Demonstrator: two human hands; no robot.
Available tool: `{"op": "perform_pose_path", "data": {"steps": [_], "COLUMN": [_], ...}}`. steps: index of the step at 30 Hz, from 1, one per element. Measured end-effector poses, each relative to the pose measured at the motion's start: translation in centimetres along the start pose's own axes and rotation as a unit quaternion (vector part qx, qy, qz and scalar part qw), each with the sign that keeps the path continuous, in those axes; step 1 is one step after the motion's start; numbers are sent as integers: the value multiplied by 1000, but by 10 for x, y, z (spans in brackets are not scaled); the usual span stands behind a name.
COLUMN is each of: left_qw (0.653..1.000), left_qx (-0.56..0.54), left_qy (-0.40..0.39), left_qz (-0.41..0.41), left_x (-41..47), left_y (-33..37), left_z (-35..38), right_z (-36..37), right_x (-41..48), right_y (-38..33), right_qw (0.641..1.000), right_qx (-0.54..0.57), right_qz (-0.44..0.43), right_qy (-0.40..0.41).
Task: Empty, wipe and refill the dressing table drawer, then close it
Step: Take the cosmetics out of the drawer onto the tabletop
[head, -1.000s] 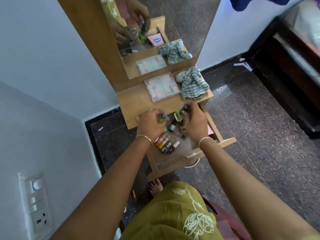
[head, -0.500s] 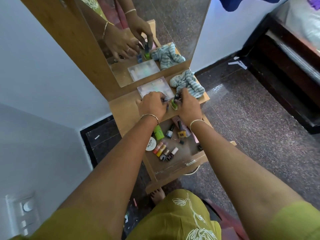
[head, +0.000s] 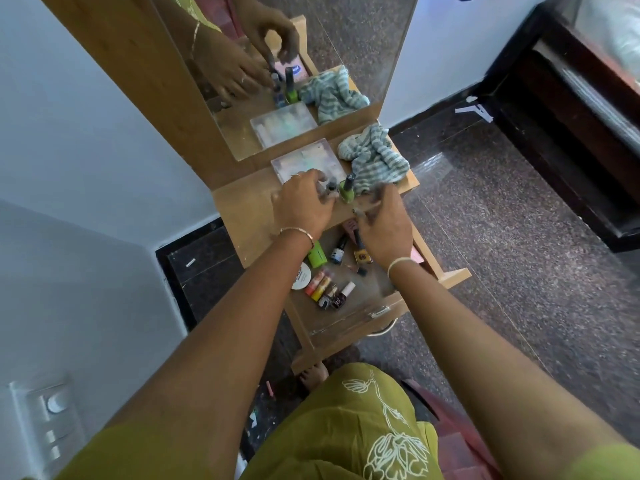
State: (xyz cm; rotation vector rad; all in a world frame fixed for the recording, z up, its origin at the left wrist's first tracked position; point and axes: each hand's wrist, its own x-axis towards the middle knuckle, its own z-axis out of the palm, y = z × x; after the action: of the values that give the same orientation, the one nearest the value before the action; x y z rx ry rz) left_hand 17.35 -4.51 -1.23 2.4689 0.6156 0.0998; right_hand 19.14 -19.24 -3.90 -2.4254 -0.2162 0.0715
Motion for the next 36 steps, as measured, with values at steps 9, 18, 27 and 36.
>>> {"op": "perform_pose_path", "data": {"steps": [9,18,27,36], "left_qw": [974,929,919,953], "left_qx": [77,185,246,154], "left_qy": [-212,-320,-307,-260], "left_qz": [21,19,42,7], "left_x": [-95,-107,-105,-115], "left_y": [-62,-80,-66,-66], "left_z": [61,100,107,90], "right_z": [35,62,53,29], "right_x": [-67,-67,-57,-57], "right_y": [64,74,75,69], "right_qw": [948,912,905,952], "right_qx": [-168,-231,-222,-55], "right_qz": [90,10,22,84], "right_qy": [-256,-338,-363,-288]}}
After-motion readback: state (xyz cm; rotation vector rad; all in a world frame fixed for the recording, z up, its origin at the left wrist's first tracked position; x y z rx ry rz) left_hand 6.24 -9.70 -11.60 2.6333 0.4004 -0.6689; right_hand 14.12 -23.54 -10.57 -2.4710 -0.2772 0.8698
